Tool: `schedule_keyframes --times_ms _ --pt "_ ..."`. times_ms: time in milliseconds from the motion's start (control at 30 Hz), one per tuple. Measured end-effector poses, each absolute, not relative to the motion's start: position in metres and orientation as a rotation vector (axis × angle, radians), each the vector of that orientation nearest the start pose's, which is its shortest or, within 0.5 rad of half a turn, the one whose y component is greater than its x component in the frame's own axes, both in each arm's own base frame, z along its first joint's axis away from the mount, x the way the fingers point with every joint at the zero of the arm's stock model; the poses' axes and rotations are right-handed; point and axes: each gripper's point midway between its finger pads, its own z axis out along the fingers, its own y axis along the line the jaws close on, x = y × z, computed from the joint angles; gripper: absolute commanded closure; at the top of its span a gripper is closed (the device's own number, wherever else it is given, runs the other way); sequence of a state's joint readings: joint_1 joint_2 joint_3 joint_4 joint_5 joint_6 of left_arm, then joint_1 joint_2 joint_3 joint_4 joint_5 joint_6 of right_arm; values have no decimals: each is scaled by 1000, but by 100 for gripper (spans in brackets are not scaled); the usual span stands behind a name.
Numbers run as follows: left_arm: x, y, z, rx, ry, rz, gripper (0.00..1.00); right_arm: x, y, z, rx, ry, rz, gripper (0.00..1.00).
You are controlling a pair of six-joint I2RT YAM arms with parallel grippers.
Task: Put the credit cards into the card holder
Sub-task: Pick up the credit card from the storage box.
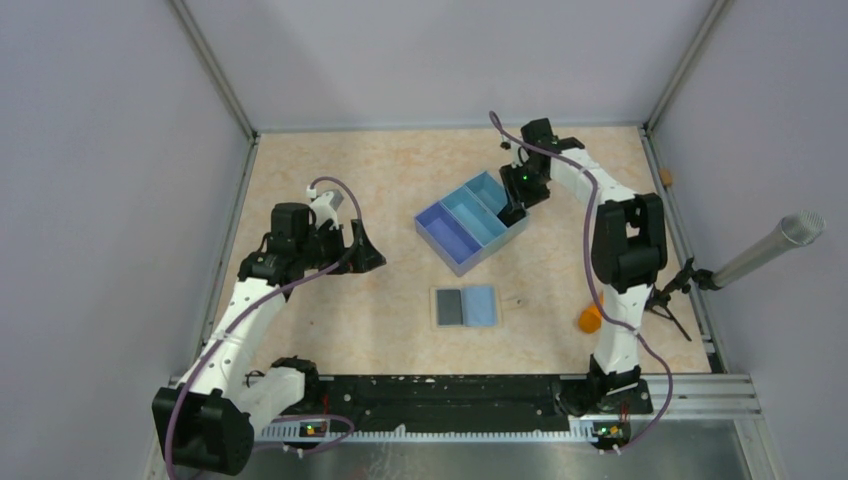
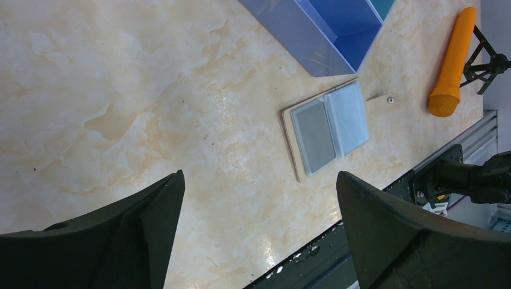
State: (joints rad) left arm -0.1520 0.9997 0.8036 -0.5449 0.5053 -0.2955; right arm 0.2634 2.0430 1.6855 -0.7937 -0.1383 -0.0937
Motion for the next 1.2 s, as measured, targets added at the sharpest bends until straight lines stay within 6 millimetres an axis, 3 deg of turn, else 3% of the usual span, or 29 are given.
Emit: schedule_keyframes --times_ms 133,333,733,967,1200 --pt "248 -135 168 97 2331 -810 1 434 136 79 -520 2673 224 57" --pt "248 -135 167 97 2331 -810 1 435 136 84 -520 2666 222 74" --pt "248 -135 167 98 2332 -814 1 438 134 94 -513 2654 214 81" --pt "248 -135 167 98 2332 -814 1 444 136 108 -508 2620 219 100" --pt "247 -136 168 103 2331 -823 3 440 142 125 -507 2596 267 100"
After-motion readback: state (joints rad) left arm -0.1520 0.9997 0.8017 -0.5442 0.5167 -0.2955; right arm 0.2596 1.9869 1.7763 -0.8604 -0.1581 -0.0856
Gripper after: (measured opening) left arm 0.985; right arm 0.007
